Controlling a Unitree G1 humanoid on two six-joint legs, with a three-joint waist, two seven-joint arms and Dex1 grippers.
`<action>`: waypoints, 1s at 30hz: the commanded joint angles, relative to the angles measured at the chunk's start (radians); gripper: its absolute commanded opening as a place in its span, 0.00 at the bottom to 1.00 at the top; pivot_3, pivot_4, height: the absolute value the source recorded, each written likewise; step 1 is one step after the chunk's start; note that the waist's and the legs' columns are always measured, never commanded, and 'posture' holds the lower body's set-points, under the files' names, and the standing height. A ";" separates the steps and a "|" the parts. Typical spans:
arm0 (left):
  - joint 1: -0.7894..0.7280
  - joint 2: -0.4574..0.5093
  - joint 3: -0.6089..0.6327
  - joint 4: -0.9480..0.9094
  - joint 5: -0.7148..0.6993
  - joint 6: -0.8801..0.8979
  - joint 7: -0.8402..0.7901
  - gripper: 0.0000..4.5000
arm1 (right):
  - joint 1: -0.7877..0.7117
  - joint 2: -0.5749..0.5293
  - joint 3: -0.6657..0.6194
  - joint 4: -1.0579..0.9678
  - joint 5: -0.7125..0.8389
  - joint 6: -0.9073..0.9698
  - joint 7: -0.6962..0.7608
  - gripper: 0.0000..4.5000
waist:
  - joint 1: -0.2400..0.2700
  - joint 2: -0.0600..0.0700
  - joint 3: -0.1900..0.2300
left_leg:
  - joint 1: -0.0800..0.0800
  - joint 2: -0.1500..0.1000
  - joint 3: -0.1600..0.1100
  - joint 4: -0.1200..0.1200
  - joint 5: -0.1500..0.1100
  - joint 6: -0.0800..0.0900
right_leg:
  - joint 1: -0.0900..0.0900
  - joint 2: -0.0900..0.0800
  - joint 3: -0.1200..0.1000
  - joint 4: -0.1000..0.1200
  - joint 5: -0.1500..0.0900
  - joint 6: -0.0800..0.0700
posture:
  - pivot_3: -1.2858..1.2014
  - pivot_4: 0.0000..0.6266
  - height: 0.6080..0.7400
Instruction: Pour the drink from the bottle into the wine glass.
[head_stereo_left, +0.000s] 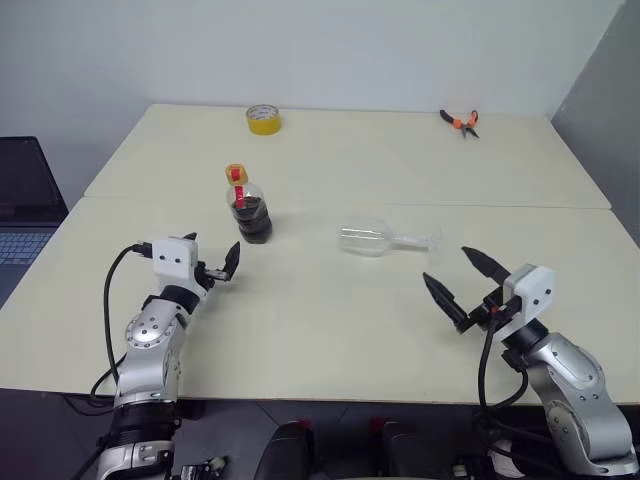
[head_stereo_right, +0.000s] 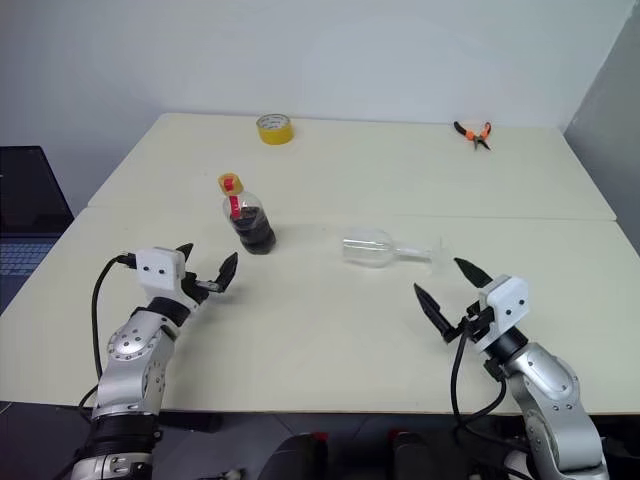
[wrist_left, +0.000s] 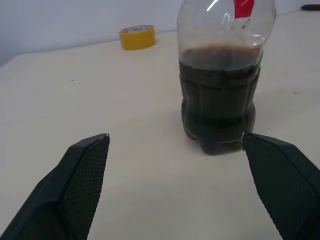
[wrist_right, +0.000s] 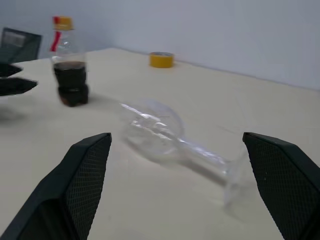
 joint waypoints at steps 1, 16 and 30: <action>-0.036 -0.007 -0.015 -0.050 -0.029 0.028 -0.024 0.99 | -0.041 -0.057 0.017 -0.113 0.080 0.081 0.070 1.00 | 0.000 0.000 0.000 | 0.000 0.000 0.000 0.000 0.000 0.000 | 0.000 0.000 0.000 0.000 0.000 0.000 | 0.52 0.24 1.00; -0.125 -0.027 -0.051 0.062 0.013 0.050 -0.009 0.99 | -0.099 -0.114 0.057 -0.146 0.134 0.175 0.165 1.00 | 0.002 -0.002 0.001 | -0.001 0.000 -0.001 0.000 0.000 0.000 | 0.000 0.000 -0.002 -0.002 0.000 0.000 | 0.52 0.24 1.00; -0.311 -0.072 -0.081 0.336 0.063 -0.078 0.005 0.99 | -0.164 -0.095 0.080 -0.141 0.125 0.186 0.171 1.00 | 0.002 -0.005 0.003 | -0.001 0.000 -0.001 0.000 0.000 0.000 | 0.000 0.000 -0.002 -0.002 0.000 0.000 | 0.52 0.24 1.00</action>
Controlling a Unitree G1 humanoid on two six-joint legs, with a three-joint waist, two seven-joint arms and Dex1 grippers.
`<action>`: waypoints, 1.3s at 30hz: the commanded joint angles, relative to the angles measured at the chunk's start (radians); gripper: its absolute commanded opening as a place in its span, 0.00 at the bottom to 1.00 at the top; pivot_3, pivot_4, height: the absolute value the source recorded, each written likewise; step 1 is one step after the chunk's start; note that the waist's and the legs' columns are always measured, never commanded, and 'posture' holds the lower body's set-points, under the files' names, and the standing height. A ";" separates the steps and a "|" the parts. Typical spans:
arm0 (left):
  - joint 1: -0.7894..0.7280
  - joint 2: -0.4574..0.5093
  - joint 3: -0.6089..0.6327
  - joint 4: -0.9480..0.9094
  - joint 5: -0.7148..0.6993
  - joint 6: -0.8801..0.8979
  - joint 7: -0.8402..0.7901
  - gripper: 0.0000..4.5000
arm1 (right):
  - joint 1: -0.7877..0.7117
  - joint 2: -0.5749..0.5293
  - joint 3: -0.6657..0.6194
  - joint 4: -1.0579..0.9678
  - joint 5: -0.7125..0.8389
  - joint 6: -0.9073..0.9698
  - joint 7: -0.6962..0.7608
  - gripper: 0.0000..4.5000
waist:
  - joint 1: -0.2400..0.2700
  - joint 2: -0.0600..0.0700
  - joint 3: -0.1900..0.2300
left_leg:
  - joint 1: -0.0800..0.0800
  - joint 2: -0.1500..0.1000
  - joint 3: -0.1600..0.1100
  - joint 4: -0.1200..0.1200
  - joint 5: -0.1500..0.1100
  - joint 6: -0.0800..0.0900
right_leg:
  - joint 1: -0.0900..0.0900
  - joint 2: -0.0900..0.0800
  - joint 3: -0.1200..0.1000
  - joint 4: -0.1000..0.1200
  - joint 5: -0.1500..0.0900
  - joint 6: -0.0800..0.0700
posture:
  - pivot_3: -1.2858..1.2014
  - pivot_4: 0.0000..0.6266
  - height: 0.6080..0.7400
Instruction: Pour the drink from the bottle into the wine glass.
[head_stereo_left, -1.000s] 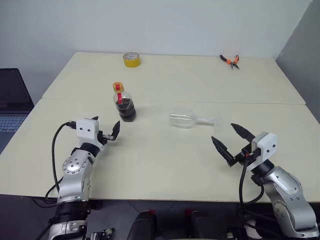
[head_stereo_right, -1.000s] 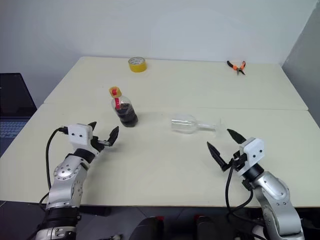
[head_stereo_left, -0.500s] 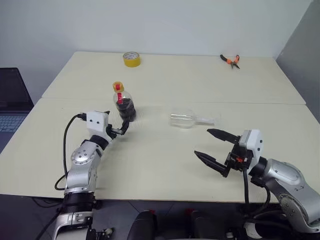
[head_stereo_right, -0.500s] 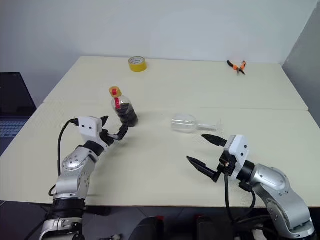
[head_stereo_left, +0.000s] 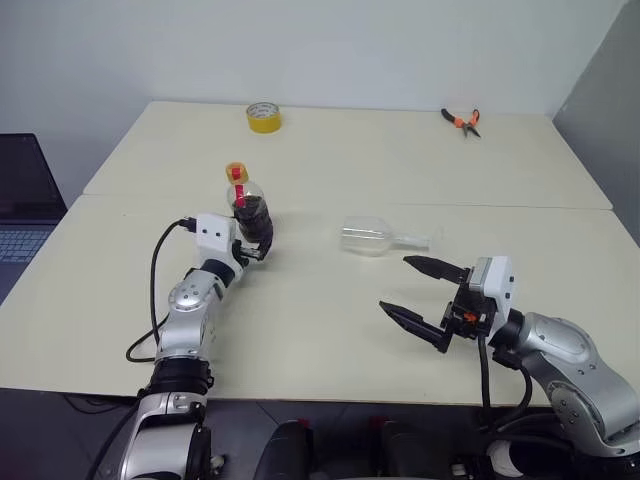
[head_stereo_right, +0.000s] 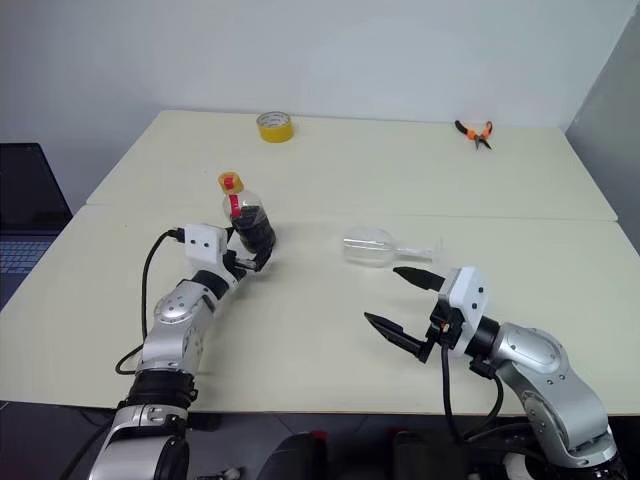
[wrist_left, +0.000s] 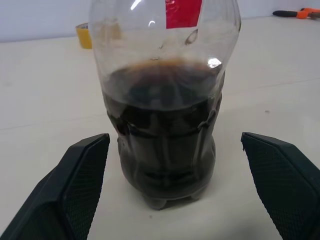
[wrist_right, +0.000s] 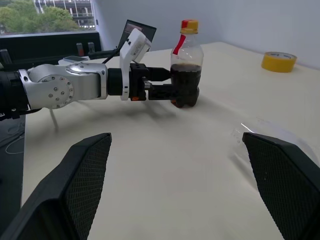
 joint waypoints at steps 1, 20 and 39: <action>-0.072 -0.002 0.004 0.068 0.011 -0.064 0.006 0.99 | -0.032 0.008 -0.010 -0.017 0.005 -0.009 -0.002 1.00 | 0.000 -0.001 0.000 | 0.000 0.000 0.000 0.000 0.000 0.000 | 0.000 0.000 0.000 0.000 0.000 0.000 | 0.52 0.24 1.00; -0.259 -0.022 0.018 0.382 0.008 -0.223 0.013 0.99 | -0.073 0.016 0.004 -0.014 -0.009 0.012 -0.022 1.00 | 0.000 -0.002 0.001 | -0.001 0.000 0.000 0.000 0.000 0.000 | 0.000 0.000 -0.001 0.000 0.000 0.000 | 0.52 0.24 1.00; 0.027 -0.040 -0.085 -0.272 -0.047 0.003 -0.083 0.43 | -0.069 0.029 -0.033 -0.146 0.057 0.098 -0.121 1.00 | -0.003 -0.002 0.001 | -0.001 0.000 0.000 0.000 0.001 -0.002 | -0.001 0.000 0.001 0.000 0.000 0.000 | 0.52 0.24 1.00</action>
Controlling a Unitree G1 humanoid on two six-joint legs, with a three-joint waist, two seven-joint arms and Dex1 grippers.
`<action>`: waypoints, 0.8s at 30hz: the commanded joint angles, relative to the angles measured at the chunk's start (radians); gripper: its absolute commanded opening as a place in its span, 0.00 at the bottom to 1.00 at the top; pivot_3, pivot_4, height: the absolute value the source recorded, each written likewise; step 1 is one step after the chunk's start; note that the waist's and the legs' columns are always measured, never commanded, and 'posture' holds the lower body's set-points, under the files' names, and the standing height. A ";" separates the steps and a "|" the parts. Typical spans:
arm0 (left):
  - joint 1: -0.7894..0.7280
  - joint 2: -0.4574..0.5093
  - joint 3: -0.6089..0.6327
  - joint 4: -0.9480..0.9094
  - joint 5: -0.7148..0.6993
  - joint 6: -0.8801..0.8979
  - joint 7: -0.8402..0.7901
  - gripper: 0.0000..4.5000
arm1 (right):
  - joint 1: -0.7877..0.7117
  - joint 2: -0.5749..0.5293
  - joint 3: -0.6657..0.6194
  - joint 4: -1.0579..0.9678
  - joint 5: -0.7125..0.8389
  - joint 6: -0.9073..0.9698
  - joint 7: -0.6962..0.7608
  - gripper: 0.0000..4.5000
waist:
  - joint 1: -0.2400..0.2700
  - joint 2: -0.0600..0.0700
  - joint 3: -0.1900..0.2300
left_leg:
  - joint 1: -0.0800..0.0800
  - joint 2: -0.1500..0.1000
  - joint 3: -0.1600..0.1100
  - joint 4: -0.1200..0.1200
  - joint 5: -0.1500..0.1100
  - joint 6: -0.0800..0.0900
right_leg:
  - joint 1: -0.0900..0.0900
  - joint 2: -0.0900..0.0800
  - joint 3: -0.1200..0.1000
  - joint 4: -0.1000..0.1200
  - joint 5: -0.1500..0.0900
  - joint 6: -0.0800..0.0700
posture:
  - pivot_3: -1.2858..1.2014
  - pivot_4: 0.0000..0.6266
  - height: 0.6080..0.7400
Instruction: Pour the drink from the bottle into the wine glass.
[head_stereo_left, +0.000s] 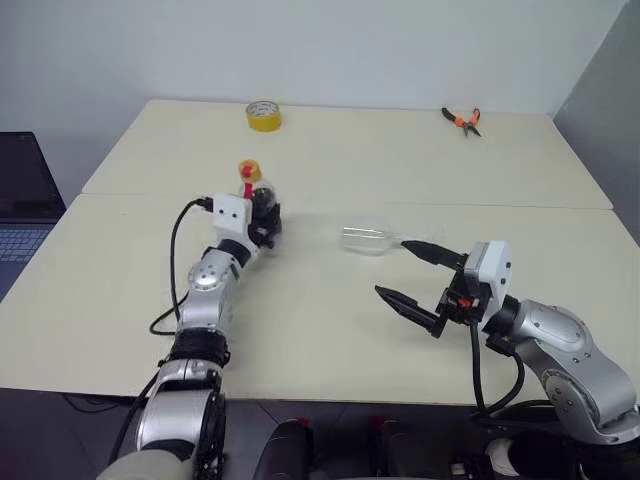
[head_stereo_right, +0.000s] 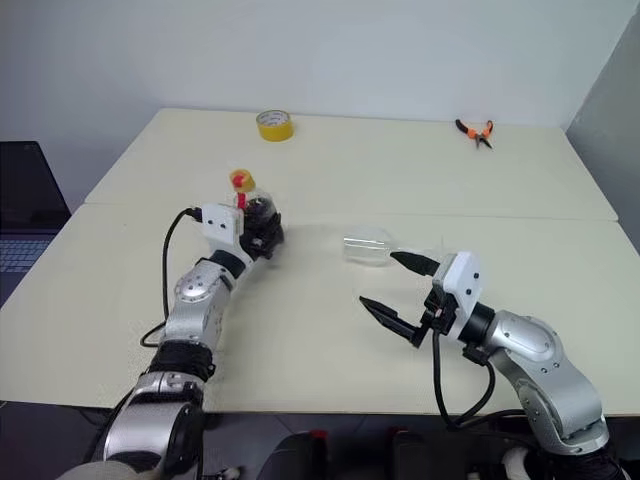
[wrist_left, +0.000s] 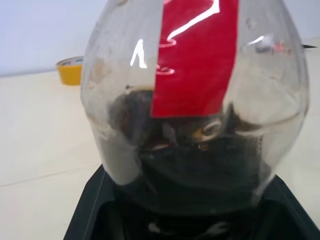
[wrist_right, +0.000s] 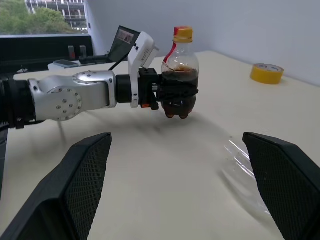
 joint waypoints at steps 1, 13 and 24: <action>0.119 -0.002 -0.064 -0.357 -0.057 0.135 -0.053 0.43 | -0.005 0.006 -0.036 -0.115 0.055 0.043 -0.054 1.00 | 0.000 0.000 0.000 | 0.000 0.000 0.000 0.000 0.000 0.000 | 0.000 0.000 0.000 0.000 0.000 0.000 | 0.52 0.24 1.00; 0.224 0.061 -0.279 -0.673 -0.244 0.443 -0.394 0.43 | -0.060 -0.003 -0.036 -0.129 0.127 0.122 -0.087 1.00 | 0.002 0.000 0.000 | 0.001 -0.001 0.000 0.000 -0.001 0.001 | 0.001 0.000 0.000 0.000 0.000 0.000 | 0.52 0.24 1.00; 0.168 0.076 -0.336 -0.560 -0.176 0.332 -0.531 0.41 | -0.174 -0.011 -0.030 -0.095 0.184 0.209 -0.091 1.00 | 0.001 0.001 0.000 | 0.001 0.000 0.000 0.000 -0.001 0.002 | 0.001 0.001 0.000 0.000 0.000 0.000 | 0.52 0.24 1.00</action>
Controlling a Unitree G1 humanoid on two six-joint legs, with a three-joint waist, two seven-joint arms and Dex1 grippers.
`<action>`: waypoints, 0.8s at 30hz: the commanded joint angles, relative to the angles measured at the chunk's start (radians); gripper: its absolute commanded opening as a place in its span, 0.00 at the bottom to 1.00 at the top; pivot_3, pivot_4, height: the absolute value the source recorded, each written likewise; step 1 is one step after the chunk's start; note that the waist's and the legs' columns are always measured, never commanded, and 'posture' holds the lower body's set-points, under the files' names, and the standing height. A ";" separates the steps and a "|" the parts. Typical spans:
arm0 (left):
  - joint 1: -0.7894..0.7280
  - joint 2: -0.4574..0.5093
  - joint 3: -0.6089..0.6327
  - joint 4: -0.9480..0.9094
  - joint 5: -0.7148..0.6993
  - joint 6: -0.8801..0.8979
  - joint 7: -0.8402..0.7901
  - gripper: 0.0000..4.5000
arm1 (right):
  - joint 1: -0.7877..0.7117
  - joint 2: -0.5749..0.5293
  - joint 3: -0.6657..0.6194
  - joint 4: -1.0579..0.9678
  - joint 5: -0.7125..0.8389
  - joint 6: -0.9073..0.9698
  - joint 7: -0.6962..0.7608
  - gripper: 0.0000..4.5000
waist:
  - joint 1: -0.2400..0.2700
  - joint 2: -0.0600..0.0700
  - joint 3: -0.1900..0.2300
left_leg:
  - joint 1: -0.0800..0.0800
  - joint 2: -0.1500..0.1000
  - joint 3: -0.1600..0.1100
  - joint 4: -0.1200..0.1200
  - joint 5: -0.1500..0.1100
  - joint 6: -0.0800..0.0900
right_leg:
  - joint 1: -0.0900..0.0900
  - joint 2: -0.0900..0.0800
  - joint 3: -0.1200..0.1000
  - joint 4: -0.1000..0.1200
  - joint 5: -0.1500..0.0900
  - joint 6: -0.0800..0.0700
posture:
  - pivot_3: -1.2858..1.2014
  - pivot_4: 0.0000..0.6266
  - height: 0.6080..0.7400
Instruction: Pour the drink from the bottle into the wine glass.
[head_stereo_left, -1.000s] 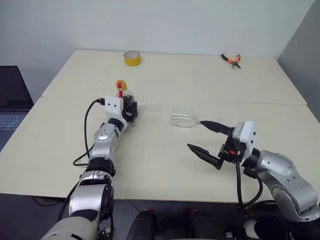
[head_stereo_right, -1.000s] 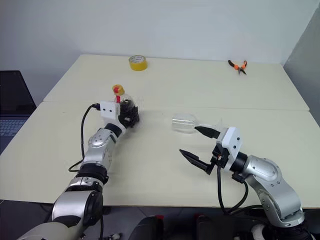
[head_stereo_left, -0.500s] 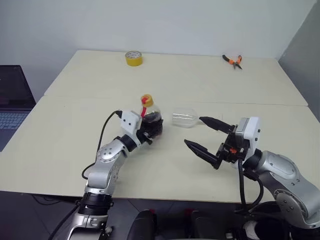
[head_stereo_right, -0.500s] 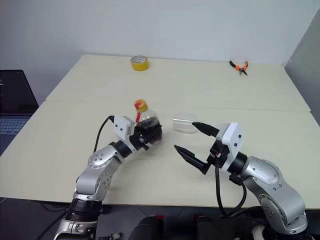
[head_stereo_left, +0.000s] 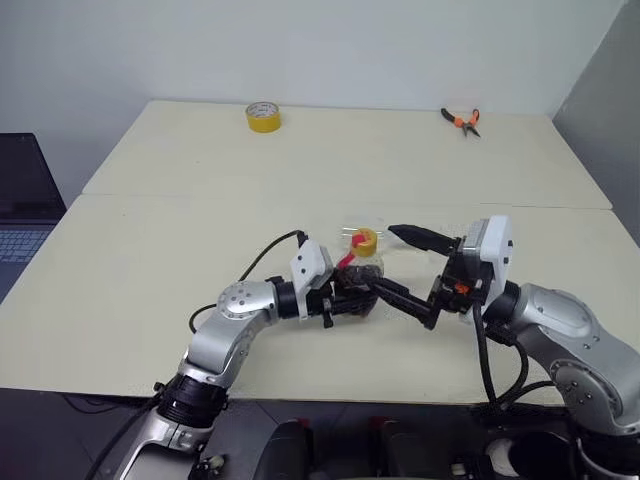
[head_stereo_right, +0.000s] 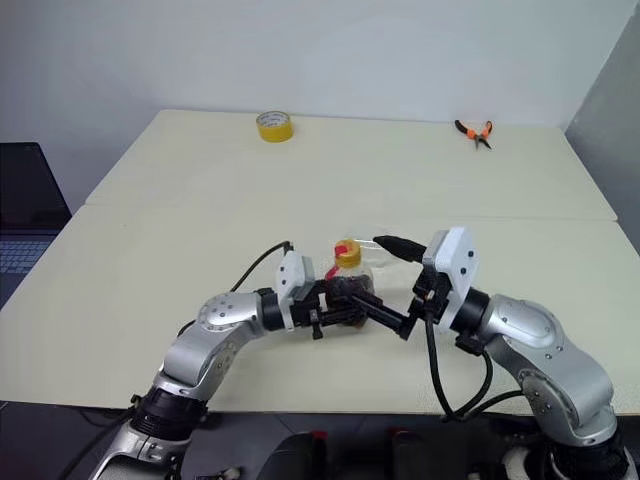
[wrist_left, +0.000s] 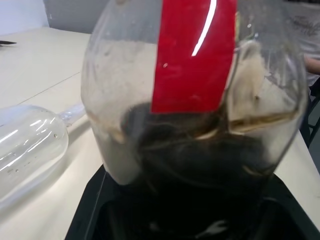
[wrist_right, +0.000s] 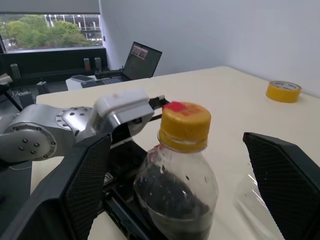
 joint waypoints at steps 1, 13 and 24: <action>-0.017 -0.019 0.003 0.005 0.018 -0.059 0.000 0.41 | -0.039 0.012 -0.018 -0.006 0.040 0.022 -0.016 1.00 | 0.000 0.000 0.000 | 0.000 0.000 0.000 0.000 0.000 0.000 | 0.000 0.000 0.000 0.000 0.000 0.000 | 0.52 0.24 1.00; -0.024 -0.028 -0.006 0.032 0.063 -0.113 -0.026 0.41 | -0.111 0.088 0.035 0.068 0.033 0.046 -0.030 1.00 | 0.000 0.000 0.000 | -0.001 0.000 0.000 0.000 0.000 0.000 | 0.000 0.000 0.000 0.000 0.000 0.000 | 0.52 0.24 1.00; -0.021 -0.023 -0.004 0.035 0.075 -0.124 -0.032 0.40 | -0.129 0.070 0.049 0.110 -0.039 0.023 0.001 0.56 | 0.000 0.000 0.000 | -0.001 0.000 0.000 0.000 0.000 0.000 | 0.000 0.000 0.000 0.000 0.000 0.000 | 0.52 0.24 1.00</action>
